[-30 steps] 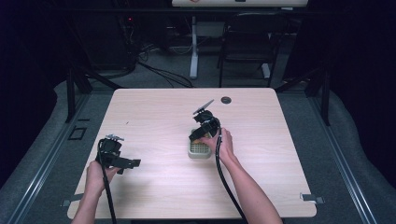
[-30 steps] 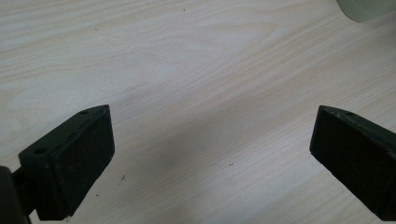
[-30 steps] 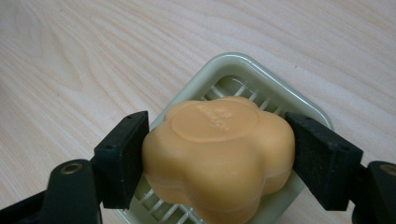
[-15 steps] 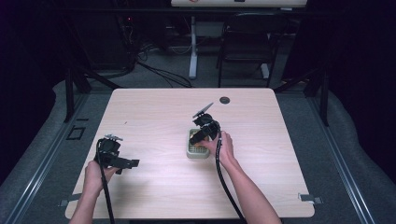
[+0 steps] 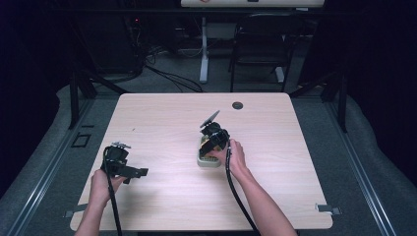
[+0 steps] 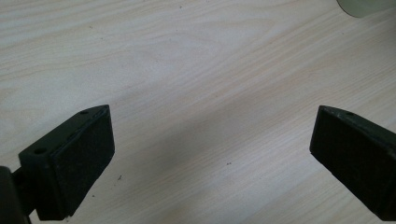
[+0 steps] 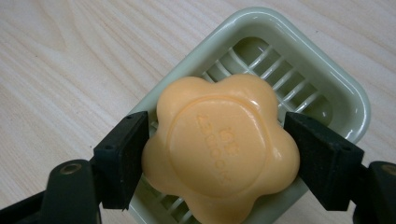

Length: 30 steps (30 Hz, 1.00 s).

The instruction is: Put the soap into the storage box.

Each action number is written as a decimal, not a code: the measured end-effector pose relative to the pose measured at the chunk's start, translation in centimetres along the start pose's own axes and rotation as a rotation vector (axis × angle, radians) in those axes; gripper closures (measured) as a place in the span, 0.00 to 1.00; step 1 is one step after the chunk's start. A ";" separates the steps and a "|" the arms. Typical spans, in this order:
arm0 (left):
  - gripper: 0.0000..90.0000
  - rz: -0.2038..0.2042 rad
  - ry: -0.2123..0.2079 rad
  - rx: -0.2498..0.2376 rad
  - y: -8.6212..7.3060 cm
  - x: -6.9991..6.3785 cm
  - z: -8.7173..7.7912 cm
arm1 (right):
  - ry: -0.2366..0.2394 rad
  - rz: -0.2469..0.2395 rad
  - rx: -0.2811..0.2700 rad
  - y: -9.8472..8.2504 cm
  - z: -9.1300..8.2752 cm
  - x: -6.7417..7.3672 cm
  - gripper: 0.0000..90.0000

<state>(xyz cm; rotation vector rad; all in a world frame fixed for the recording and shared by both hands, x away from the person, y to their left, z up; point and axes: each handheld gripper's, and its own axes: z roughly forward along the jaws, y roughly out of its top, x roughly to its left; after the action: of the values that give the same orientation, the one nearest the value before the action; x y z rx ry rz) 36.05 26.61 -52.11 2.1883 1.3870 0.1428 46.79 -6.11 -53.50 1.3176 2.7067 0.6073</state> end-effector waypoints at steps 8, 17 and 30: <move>0.00 -0.004 -0.002 0.000 0.0 0.0 0.0 | 0.024 0.007 -0.028 0.1 -1.8 -0.6 0.21; 0.00 -0.004 -0.001 -0.002 0.0 -0.1 0.0 | 0.042 -0.002 -0.019 -0.1 -4.5 -1.4 0.08; 0.00 0.000 -0.007 0.004 0.0 0.0 -0.1 | 0.036 -0.059 -0.027 -2.0 -8.7 -1.5 0.00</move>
<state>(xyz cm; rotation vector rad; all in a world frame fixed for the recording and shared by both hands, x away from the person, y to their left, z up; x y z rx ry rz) 36.00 26.65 -52.07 2.1899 1.3852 0.1322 44.22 -11.15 -46.41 1.2280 2.7447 0.6657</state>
